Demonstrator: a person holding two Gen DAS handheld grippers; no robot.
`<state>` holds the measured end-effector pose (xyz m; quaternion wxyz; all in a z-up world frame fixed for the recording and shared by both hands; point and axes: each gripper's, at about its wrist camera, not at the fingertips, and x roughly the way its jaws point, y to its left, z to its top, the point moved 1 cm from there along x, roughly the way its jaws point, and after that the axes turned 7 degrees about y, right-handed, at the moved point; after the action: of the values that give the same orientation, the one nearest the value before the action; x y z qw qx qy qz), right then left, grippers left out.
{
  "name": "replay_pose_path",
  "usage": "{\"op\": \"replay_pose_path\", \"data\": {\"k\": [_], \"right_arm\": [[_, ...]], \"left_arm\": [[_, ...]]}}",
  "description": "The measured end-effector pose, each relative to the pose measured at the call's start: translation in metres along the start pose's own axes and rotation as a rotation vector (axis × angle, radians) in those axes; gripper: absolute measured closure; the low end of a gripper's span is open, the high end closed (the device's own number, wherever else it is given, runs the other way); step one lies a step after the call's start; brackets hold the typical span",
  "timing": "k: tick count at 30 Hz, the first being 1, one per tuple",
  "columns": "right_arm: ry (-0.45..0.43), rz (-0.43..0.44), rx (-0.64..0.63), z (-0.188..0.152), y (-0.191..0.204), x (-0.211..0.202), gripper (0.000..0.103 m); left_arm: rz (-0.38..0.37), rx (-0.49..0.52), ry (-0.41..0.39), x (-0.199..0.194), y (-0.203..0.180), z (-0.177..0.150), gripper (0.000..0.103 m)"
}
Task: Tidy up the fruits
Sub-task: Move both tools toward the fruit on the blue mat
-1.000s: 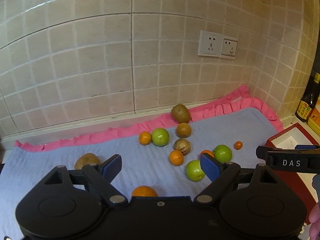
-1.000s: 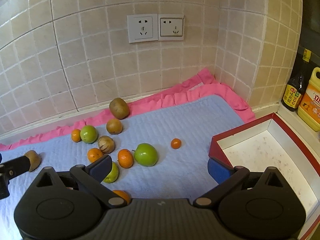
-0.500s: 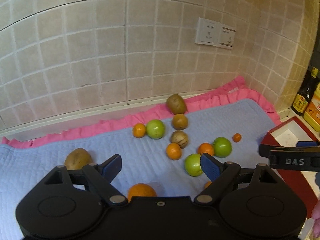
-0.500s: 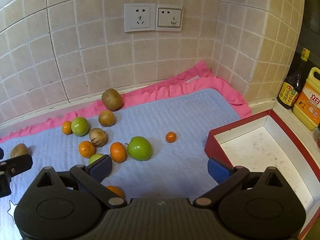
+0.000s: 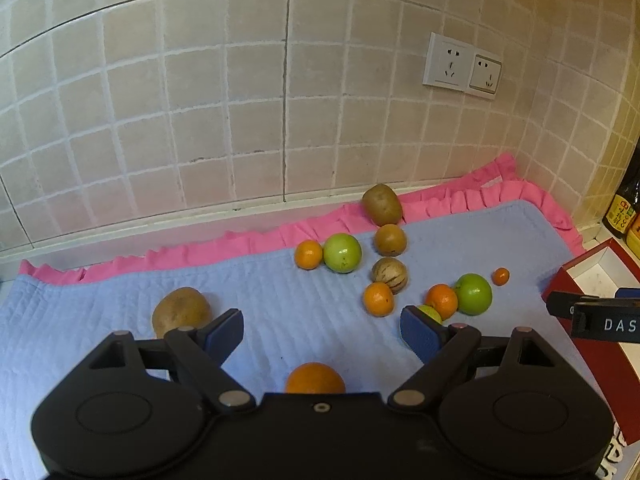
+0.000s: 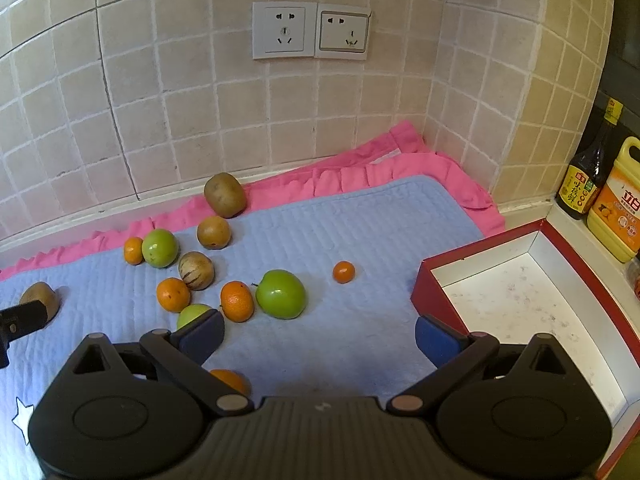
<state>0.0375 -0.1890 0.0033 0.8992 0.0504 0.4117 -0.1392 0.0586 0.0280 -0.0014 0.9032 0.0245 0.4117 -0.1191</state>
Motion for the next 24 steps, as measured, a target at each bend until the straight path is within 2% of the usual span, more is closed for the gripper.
{"op": "replay_pose_path", "data": {"k": [8,10,12,14,20,24], "right_arm": [[-0.014,-0.023,0.015,0.000,-0.014,-0.001,0.000],[-0.067,-0.029,0.024,0.000,-0.024,-0.010,0.001],[-0.164,-0.027,0.085,-0.002,-0.040,-0.024,0.001],[-0.208,-0.008,0.135,0.001,-0.055,-0.031,0.001],[-0.189,0.017,0.179,0.006,-0.075,-0.017,0.001],[-0.105,0.108,0.202,0.005,-0.066,0.011,0.001]], "left_arm": [[0.021,-0.004,-0.001,0.000,0.011,-0.003,0.001],[0.020,-0.005,-0.010,-0.002,0.017,-0.003,0.001],[0.016,-0.004,-0.021,-0.003,0.020,-0.002,0.001],[0.013,-0.004,-0.031,-0.002,0.022,-0.001,0.001],[0.003,0.037,-0.006,0.013,0.017,-0.006,0.001],[0.014,0.049,0.049,0.031,0.016,-0.012,0.001]]}}
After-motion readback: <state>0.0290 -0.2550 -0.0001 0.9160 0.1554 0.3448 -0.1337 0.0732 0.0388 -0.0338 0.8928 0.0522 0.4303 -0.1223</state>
